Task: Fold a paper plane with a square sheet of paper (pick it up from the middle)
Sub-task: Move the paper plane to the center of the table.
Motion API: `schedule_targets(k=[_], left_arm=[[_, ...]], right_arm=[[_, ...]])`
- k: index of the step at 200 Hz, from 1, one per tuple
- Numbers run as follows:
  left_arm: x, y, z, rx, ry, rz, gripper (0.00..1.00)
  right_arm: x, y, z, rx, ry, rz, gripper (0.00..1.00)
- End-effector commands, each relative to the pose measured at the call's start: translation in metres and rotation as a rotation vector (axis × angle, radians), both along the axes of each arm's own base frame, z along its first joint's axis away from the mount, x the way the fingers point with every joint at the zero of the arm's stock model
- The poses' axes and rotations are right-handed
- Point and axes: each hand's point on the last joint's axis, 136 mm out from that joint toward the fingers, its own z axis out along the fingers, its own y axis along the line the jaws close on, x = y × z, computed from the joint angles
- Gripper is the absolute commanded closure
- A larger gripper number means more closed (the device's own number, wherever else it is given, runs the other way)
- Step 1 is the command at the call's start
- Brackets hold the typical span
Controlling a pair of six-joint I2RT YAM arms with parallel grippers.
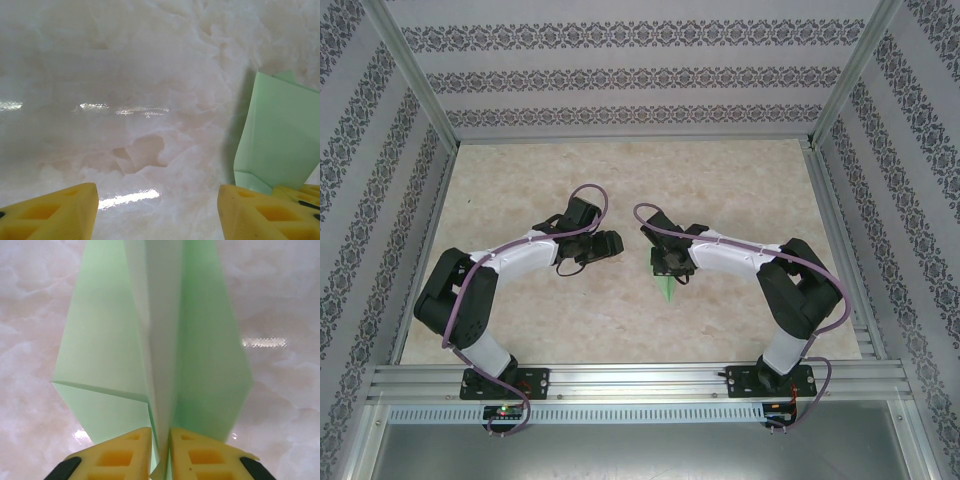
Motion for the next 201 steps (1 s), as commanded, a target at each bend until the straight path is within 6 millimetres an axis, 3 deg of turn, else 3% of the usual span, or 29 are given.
schedule_targets(k=[1, 47, 97, 167, 201], left_arm=[[-0.003, 0.002, -0.01, 0.016, 0.027, -0.015, 0.35], [-0.003, 0.003, -0.01, 0.017, 0.028, -0.016, 0.35], [-0.005, 0.01, -0.011, 0.046, 0.024, 0.008, 0.32], [-0.005, 0.025, -0.009, 0.1, 0.01, 0.064, 0.13], [-0.005, 0.03, -0.006, 0.118, -0.001, 0.07, 0.09]], right_arm=[[0.01, -0.002, 0.004, -0.017, -0.025, -0.011, 0.85], [0.011, -0.006, 0.005, -0.039, -0.027, -0.01, 0.96], [0.009, -0.013, 0.012, -0.084, -0.035, 0.004, 0.97], [0.005, 0.0, -0.004, -0.038, 0.013, 0.017, 0.78], [0.002, 0.003, -0.007, -0.023, 0.025, 0.014, 0.76]])
